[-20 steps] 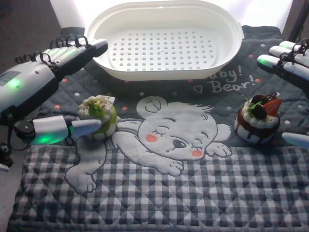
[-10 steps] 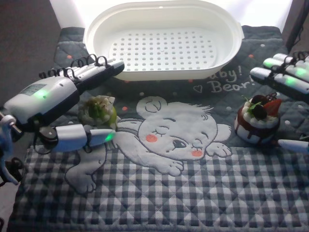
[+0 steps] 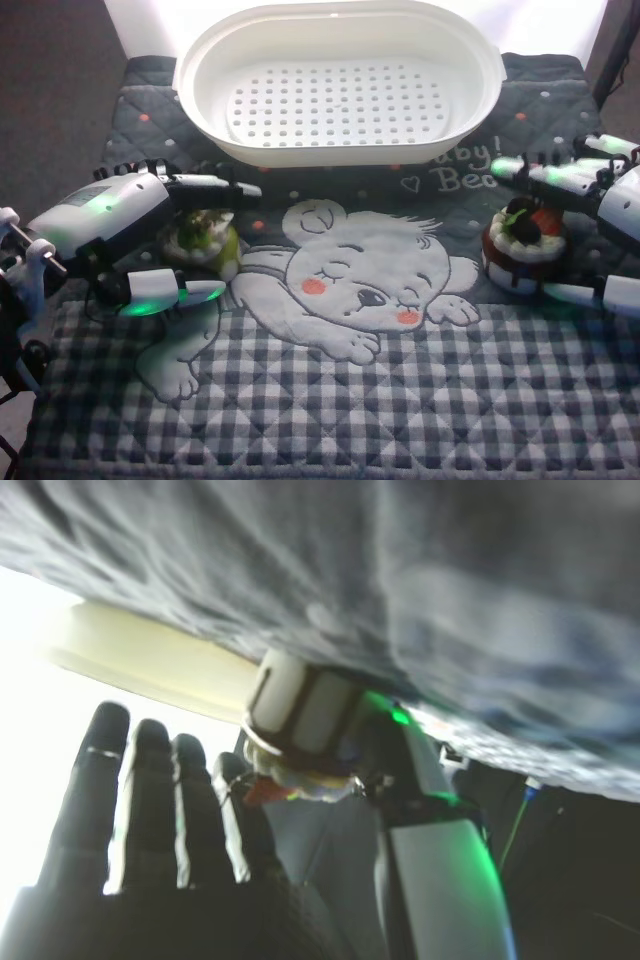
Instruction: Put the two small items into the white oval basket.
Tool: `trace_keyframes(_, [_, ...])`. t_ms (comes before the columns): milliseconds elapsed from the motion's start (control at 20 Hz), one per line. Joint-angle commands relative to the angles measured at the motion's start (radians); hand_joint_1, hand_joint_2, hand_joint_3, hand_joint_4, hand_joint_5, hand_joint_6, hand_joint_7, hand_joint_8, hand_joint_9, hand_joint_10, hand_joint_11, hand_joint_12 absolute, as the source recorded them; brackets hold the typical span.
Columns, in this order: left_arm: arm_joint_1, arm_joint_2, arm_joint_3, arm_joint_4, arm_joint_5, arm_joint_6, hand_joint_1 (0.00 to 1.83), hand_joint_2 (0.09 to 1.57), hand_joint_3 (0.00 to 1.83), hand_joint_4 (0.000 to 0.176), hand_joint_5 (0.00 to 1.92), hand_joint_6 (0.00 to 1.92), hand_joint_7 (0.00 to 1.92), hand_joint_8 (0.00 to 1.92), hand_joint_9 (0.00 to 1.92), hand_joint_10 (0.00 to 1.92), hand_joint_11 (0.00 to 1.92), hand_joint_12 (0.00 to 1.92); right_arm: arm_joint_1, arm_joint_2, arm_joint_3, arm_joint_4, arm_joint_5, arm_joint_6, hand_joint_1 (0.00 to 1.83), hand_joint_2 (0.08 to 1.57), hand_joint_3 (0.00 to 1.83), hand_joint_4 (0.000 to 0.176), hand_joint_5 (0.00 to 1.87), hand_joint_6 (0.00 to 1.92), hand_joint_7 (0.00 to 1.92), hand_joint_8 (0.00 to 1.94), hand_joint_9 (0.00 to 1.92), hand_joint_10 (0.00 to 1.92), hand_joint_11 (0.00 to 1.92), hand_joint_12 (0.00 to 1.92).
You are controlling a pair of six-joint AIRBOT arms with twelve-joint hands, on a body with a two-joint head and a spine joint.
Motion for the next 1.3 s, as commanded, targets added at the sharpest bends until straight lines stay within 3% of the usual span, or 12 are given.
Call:
trace_keyframes(0, [-0.007,-0.004,0.002,0.004,-0.085,-0.012,1.36,1.23,0.00,0.000,0.65,1.09,0.72,1.08,0.77,1.49,0.63,1.81,0.009,0.006,0.004,0.001,0.070,-0.005,1.17,1.26,0.00,0.000,0.57,1.38,0.81,1.36,0.71,1.43,0.62,1.86])
trace_keyframes(150, [-0.005,-0.003,0.003,0.003,-0.098,-0.021,1.32,1.28,0.00,0.000,0.58,1.33,0.68,1.45,0.69,1.71,0.54,1.92,0.013,0.008,0.004,-0.003,0.070,0.000,1.19,1.29,0.00,0.000,0.64,1.25,0.72,1.72,0.85,1.91,0.98,1.92])
trace_keyframes(500, [-0.004,0.090,-0.061,0.018,-0.296,-0.022,1.32,1.26,0.00,0.000,0.61,1.28,0.70,1.41,0.74,1.68,0.62,1.90,0.129,0.073,-0.028,-0.076,0.116,0.024,1.33,1.25,0.00,0.000,0.75,1.16,0.70,1.48,0.66,1.71,0.59,1.92])
trace_keyframes(650, [-0.109,0.082,-0.020,0.056,-0.278,-0.021,1.33,1.26,0.00,0.000,0.58,1.31,0.73,1.39,0.76,1.62,0.64,1.83,0.241,0.064,-0.011,-0.103,0.089,-0.027,1.22,1.25,0.00,0.000,0.65,1.25,0.84,1.49,1.12,1.61,1.14,1.86])
trace_keyframes(700, [-0.159,0.063,0.004,0.072,-0.245,-0.021,1.19,1.27,0.00,0.000,0.60,1.39,0.77,1.43,0.68,1.32,0.59,1.79,0.259,0.051,0.010,-0.098,0.075,-0.029,1.22,1.24,0.00,0.000,0.66,1.23,0.85,1.50,1.21,1.62,1.23,1.86])
trace_keyframes(850, [-0.330,0.001,0.101,0.131,-0.081,-0.021,1.33,1.25,0.00,0.000,0.63,1.29,0.77,1.39,0.70,1.60,0.44,1.77,0.377,-0.032,0.109,-0.097,-0.037,-0.033,1.13,1.21,0.00,0.000,0.80,1.25,1.08,1.93,1.32,1.92,1.40,1.92])
trace_keyframes(950, [-0.409,-0.055,0.179,0.133,0.004,-0.021,1.30,1.27,0.00,0.000,0.63,1.37,0.71,1.45,0.62,1.63,0.30,1.75,0.432,-0.084,0.173,-0.095,-0.094,-0.035,1.17,1.27,0.01,0.000,0.65,1.44,0.75,1.61,1.13,1.92,1.22,1.92])
trace_keyframes(1000, [-0.438,-0.085,0.219,0.132,0.048,-0.022,1.16,1.28,0.00,0.000,0.66,1.41,0.67,1.51,0.48,1.32,0.20,1.76,0.453,-0.110,0.209,-0.086,-0.125,-0.035,1.18,1.29,0.01,0.000,0.63,1.47,0.70,1.55,1.00,1.84,1.07,1.92])
trace_keyframes(1100, [-0.469,-0.147,0.306,0.115,0.119,-0.038,1.12,1.29,0.00,0.018,0.65,1.45,0.67,1.51,0.46,1.16,0.13,1.80,0.469,-0.169,0.282,-0.042,-0.161,-0.036,1.18,1.30,0.00,0.000,0.58,1.36,0.72,1.65,0.86,1.79,0.97,1.92])
trace_keyframes(1150, [-0.475,-0.181,0.357,0.114,0.147,-0.076,1.11,1.30,0.00,0.009,0.65,1.42,0.63,1.58,0.55,1.34,0.45,1.86,0.474,-0.201,0.318,-0.028,-0.178,-0.036,1.18,1.28,0.00,0.000,0.74,1.45,0.64,1.42,0.56,1.18,0.45,1.68])
trace_keyframes(1200, [-0.476,-0.200,0.384,0.113,0.162,-0.094,1.13,1.30,0.00,0.000,0.65,1.37,0.66,1.61,0.62,1.51,0.64,1.91,0.477,-0.223,0.344,-0.016,-0.202,-0.036,1.28,1.28,0.00,0.000,0.70,1.57,0.63,1.38,0.55,1.44,0.39,1.61])
trace_keyframes(1250, [-0.476,-0.214,0.401,0.110,0.176,-0.100,1.27,1.28,0.00,0.000,0.65,1.31,0.63,1.53,0.68,1.66,0.63,1.90,0.479,-0.238,0.362,-0.014,-0.217,-0.036,1.32,1.24,0.00,0.000,0.62,1.43,0.73,1.31,0.81,1.45,0.72,1.65])
